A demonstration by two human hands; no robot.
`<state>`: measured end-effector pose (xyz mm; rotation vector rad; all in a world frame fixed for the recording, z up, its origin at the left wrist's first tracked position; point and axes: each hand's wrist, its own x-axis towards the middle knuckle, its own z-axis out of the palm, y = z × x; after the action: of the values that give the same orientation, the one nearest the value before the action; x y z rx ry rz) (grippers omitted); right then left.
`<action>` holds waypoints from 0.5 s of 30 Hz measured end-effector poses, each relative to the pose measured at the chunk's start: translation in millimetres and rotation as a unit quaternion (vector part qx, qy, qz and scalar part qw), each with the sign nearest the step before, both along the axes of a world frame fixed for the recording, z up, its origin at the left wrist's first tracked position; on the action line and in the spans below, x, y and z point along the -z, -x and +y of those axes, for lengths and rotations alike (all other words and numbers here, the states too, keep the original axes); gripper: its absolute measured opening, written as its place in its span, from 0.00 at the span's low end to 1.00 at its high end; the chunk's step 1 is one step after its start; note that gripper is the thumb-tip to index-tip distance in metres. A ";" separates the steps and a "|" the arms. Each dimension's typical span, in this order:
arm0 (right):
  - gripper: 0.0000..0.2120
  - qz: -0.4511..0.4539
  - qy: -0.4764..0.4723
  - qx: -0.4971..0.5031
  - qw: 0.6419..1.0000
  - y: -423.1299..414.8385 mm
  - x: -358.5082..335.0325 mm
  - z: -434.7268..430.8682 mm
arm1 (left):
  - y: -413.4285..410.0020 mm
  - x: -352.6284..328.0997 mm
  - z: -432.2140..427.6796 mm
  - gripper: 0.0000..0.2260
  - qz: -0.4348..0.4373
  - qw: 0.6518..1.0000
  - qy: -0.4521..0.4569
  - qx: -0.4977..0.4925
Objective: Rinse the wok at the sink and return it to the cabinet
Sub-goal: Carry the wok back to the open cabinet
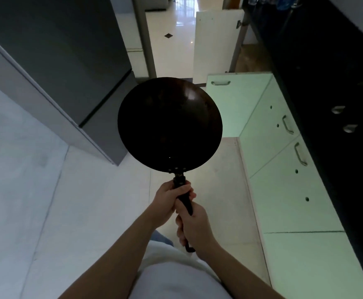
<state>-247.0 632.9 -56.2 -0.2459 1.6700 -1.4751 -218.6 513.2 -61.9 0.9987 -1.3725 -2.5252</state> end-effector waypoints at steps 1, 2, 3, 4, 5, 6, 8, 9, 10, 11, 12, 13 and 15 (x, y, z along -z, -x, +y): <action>0.15 0.004 0.002 -0.006 1.000 6.6 2.1 -7.5 | 5.6 0.9 -7.1 0.06 -0.001 1.000 -0.001 -0.006; 0.15 0.005 0.001 -0.013 1.000 13.5 5.0 -15.1 | 11.1 2.5 -14.0 0.06 0.000 1.000 -0.002 -0.012; 0.14 0.004 -0.001 -0.019 1.000 20.2 7.7 -22.6 | 16.6 4.6 -21.1 0.06 -0.001 1.000 -0.004 -0.017; 0.14 0.004 -0.006 -0.025 1.000 27.4 10.5 -30.3 | 21.9 6.9 -28.5 0.06 -0.001 1.000 -0.005 -0.023; 0.14 0.007 -0.013 -0.031 0.999 34.9 13.5 -38.5 | 27.6 9.8 -36.7 0.07 -0.001 1.000 -0.008 -0.028; 0.14 0.012 -0.019 -0.037 0.999 42.6 16.6 -47.5 | 33.7 12.8 -45.8 0.07 0.000 0.999 -0.010 -0.031; 0.14 0.017 -0.024 -0.046 0.999 58.0 20.9 -68.9 | 47.8 19.2 -67.8 0.07 0.002 0.999 -0.015 -0.036; 0.14 0.017 -0.026 -0.048 0.998 65.7 22.3 -81.5 | 55.2 21.9 -80.6 0.07 0.002 0.999 -0.018 -0.037; 0.14 0.015 -0.027 -0.049 0.998 73.2 23.0 -95.7 | 62.5 24.0 -94.9 0.07 0.003 0.999 -0.020 -0.037; 0.15 0.013 -0.028 -0.048 0.998 81.1 23.2 -111.2 | 70.1 26.0 -110.4 0.07 0.003 0.999 -0.023 -0.035; 0.15 0.011 -0.030 -0.047 0.998 89.1 23.3 -127.9 | 78.1 28.2 -127.3 0.07 0.004 0.999 -0.027 -0.030; 0.16 0.007 -0.029 -0.044 0.999 97.3 22.5 -145.6 | 86.3 29.3 -145.3 0.07 0.004 0.999 -0.029 -0.024; 0.16 -0.001 -0.023 -0.036 0.999 113.5 18.6 -183.8 | 104.5 28.6 -184.6 0.07 0.002 0.999 -0.031 -0.014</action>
<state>-360.6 449.0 -74.8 -0.2775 1.6745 -1.3810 -323.1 328.6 -90.5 1.0170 -1.2775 -2.5616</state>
